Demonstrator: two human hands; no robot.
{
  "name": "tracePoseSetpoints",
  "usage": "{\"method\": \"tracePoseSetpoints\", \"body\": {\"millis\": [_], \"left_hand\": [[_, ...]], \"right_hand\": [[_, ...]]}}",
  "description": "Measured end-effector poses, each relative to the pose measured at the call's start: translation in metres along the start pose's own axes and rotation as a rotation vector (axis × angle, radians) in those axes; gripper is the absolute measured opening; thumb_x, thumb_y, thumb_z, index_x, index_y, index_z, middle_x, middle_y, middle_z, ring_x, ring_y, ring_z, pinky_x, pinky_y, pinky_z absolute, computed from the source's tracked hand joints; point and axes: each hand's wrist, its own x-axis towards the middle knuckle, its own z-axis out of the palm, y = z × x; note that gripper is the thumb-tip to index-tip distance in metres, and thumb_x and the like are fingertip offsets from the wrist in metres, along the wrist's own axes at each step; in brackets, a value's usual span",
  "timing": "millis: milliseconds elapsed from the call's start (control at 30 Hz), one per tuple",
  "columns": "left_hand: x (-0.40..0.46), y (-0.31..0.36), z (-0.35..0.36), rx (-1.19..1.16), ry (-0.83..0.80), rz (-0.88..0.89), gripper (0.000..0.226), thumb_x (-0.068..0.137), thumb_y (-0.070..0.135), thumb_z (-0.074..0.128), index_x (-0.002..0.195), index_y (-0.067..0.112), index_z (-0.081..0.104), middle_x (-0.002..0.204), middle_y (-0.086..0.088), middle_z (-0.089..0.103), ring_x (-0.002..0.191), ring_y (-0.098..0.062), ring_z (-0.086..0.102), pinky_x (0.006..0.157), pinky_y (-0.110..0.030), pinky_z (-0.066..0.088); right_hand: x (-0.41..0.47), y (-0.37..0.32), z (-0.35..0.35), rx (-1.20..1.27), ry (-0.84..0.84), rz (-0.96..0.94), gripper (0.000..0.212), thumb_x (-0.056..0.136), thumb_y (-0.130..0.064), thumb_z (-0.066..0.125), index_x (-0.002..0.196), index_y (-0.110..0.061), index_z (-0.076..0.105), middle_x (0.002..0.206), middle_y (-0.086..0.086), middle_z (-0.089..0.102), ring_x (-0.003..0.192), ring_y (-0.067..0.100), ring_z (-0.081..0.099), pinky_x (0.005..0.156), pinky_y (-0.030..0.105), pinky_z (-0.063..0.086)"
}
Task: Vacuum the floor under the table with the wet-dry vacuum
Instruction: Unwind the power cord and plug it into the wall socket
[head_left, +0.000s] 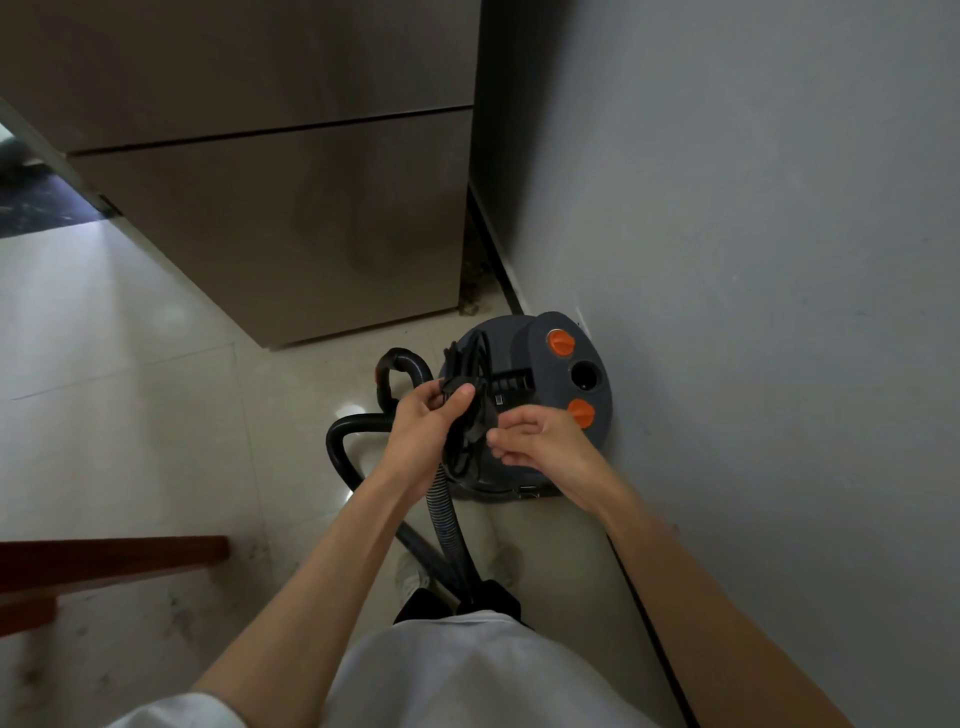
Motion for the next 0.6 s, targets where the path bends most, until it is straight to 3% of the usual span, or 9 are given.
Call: {"method": "tracePoseSetpoints", "body": {"millis": [133,267,400,600], "left_hand": [[-0.001,0.002,-0.001,-0.014,-0.009,0.005,0.015,0.094,0.010,0.052,0.101,0.000,0.061,0.090,-0.012,0.069,0.087,-0.023,0.068,0.074,-0.026,0.055],[-0.002,0.000,0.001,0.091,0.009,0.029,0.021,0.094,0.015,0.054,0.110,0.003,0.060,0.099,-0.011,0.070,0.095,-0.022,0.067,0.085,-0.031,0.053],[-0.002,-0.001,0.003,0.181,0.034,0.037,0.037,0.093,0.017,0.057,0.127,0.006,0.049,0.113,-0.008,0.065,0.105,-0.019,0.063,0.086,-0.026,0.052],[-0.003,0.006,0.011,0.259,0.018,0.059,0.043,0.094,0.014,0.054,0.135,0.008,0.043,0.122,-0.007,0.060,0.110,-0.015,0.059,0.086,-0.022,0.050]], "right_hand": [[0.000,-0.002,0.005,-0.068,0.067,-0.038,0.006,0.087,-0.008,0.066,0.091,-0.008,0.061,0.077,0.005,0.065,0.065,0.009,0.059,0.061,0.017,0.048],[-0.003,-0.008,0.002,-0.179,0.046,-0.025,0.008,0.090,-0.016,0.064,0.083,-0.010,0.062,0.071,-0.001,0.063,0.061,0.006,0.056,0.056,0.017,0.043],[-0.007,-0.014,-0.004,0.008,-0.011,0.039,0.014,0.092,-0.013,0.059,0.078,-0.010,0.060,0.065,0.000,0.054,0.055,0.008,0.049,0.054,0.021,0.036],[-0.003,-0.034,-0.015,0.296,-0.016,0.033,0.020,0.093,-0.005,0.053,0.073,-0.009,0.057,0.060,0.001,0.049,0.049,0.008,0.041,0.043,0.018,0.029]]}}
